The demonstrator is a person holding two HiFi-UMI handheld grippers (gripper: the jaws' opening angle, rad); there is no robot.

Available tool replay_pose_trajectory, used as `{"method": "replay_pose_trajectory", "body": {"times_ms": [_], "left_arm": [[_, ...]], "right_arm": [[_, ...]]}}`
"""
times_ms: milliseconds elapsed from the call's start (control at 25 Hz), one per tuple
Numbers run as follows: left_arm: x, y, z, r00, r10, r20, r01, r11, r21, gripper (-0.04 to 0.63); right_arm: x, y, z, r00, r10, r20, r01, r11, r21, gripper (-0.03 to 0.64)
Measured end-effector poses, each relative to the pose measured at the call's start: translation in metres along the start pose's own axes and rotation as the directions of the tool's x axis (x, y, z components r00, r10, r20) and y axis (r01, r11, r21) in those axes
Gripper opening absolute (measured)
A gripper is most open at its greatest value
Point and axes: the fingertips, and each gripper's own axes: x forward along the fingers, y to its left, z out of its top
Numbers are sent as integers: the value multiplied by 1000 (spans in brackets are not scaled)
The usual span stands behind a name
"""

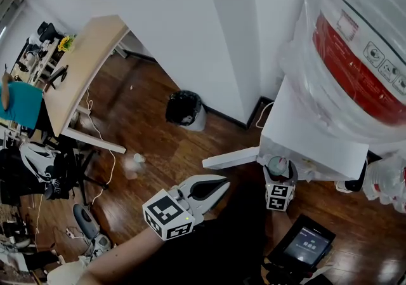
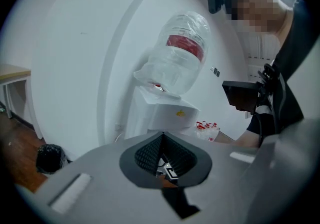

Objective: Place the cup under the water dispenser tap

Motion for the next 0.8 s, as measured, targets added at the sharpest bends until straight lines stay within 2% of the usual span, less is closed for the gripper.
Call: {"method": "replay_pose_trajectory", "body": {"times_ms": [80, 360, 480, 600, 800], "left_arm": [[-4, -2, 3, 1000, 3, -9, -3, 1000, -10, 0], [-28, -32, 40, 999, -32, 15, 32, 998, -45, 0], [-49, -49, 60, 998, -42, 38, 44, 997, -56, 0], [-73, -69, 71, 996, -50, 73, 54, 997, -57, 0], [-115, -91, 78, 987, -49, 156, 57, 997, -51, 0]], "right_arm": [[-6, 3, -3, 999, 13, -33, -13, 1000, 12, 449], [-68, 8, 12, 990, 44, -133, -42, 999, 16, 445], [-111, 18, 30, 985, 69, -160, -67, 998, 20, 411], [-160, 29, 54, 981, 97, -171, -97, 995, 9, 348], [-228, 52, 106, 981, 165, -105, -165, 986, 10, 239]]}}
